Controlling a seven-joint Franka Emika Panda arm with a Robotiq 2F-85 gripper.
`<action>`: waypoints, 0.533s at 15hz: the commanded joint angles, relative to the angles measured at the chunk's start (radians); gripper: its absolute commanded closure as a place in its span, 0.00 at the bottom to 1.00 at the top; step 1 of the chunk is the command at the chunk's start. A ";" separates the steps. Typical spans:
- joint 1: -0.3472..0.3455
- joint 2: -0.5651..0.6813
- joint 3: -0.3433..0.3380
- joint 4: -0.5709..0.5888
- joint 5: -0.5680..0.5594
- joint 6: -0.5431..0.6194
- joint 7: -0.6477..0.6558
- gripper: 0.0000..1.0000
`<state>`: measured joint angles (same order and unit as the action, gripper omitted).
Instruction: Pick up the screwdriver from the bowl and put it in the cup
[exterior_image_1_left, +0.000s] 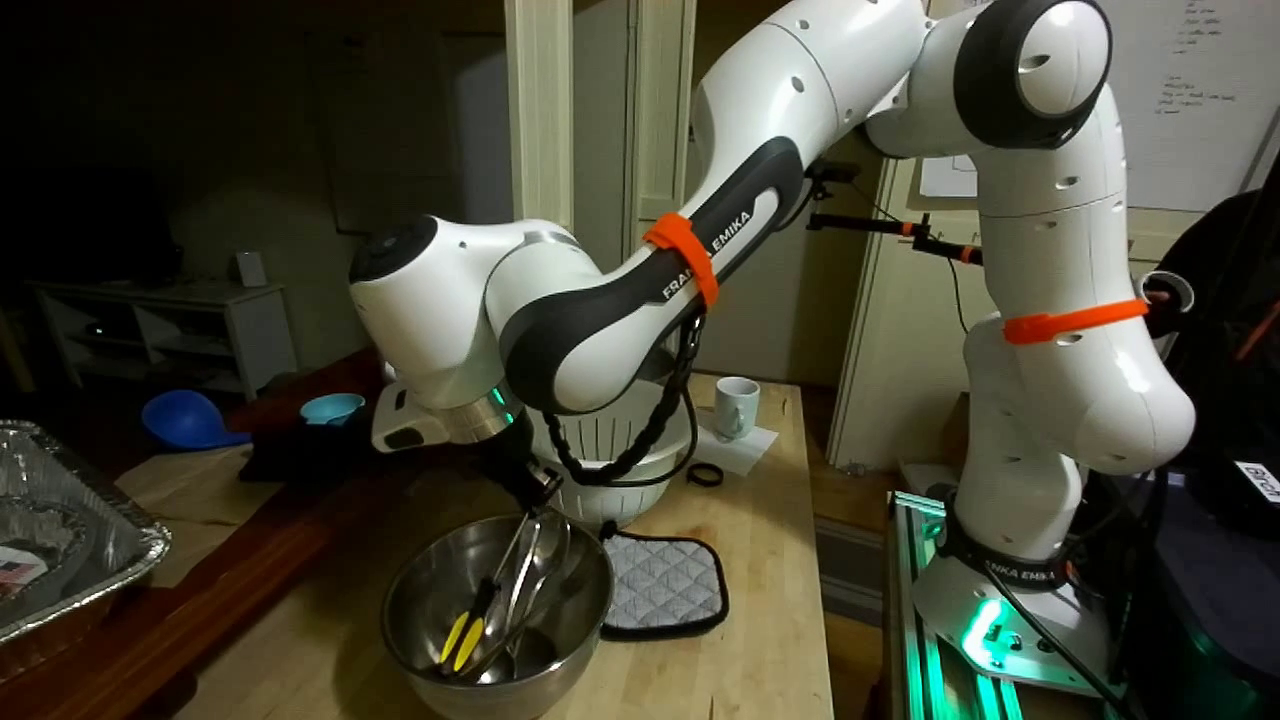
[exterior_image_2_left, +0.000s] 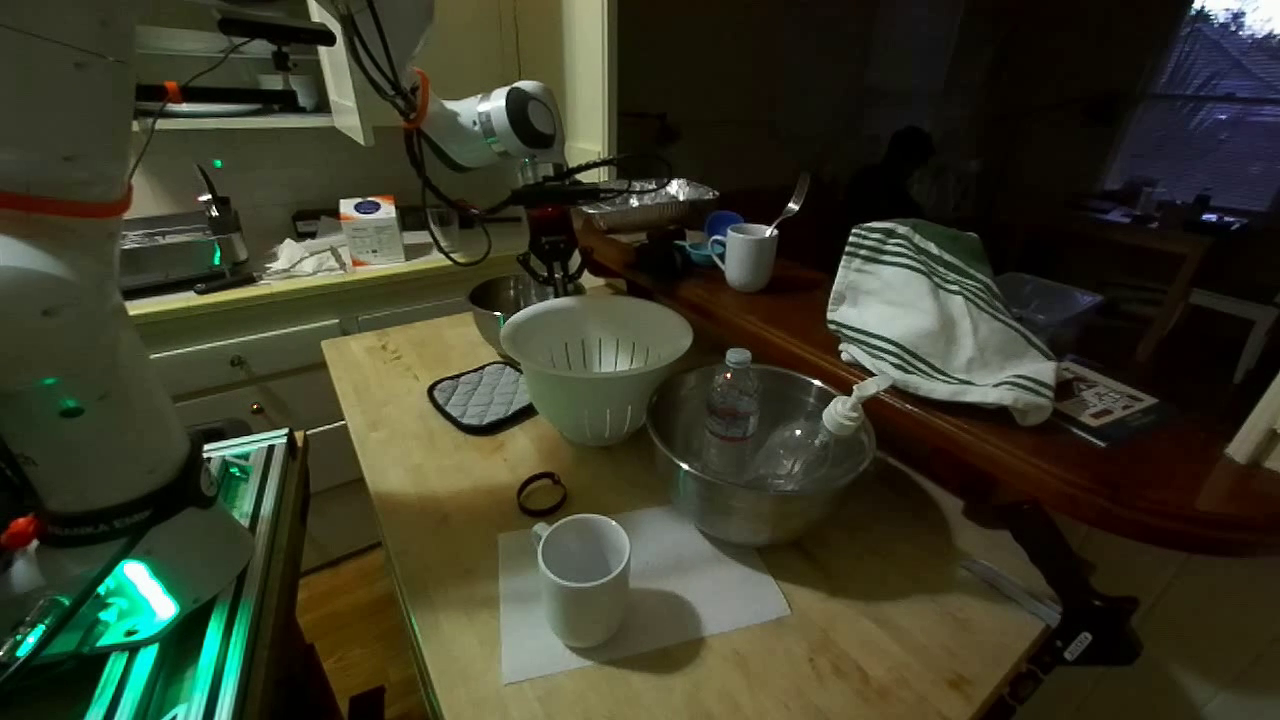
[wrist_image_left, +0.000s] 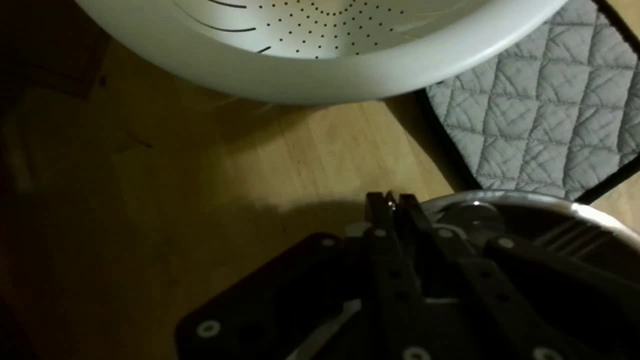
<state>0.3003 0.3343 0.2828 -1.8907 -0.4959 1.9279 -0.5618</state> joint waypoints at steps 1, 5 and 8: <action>0.039 -0.012 0.013 0.014 -0.022 -0.078 0.021 0.99; 0.072 -0.094 0.043 -0.014 -0.025 -0.131 0.047 0.98; 0.085 -0.182 0.058 -0.026 -0.032 -0.194 0.081 0.98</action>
<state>0.3740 0.2497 0.3301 -1.8853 -0.5052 1.7986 -0.5137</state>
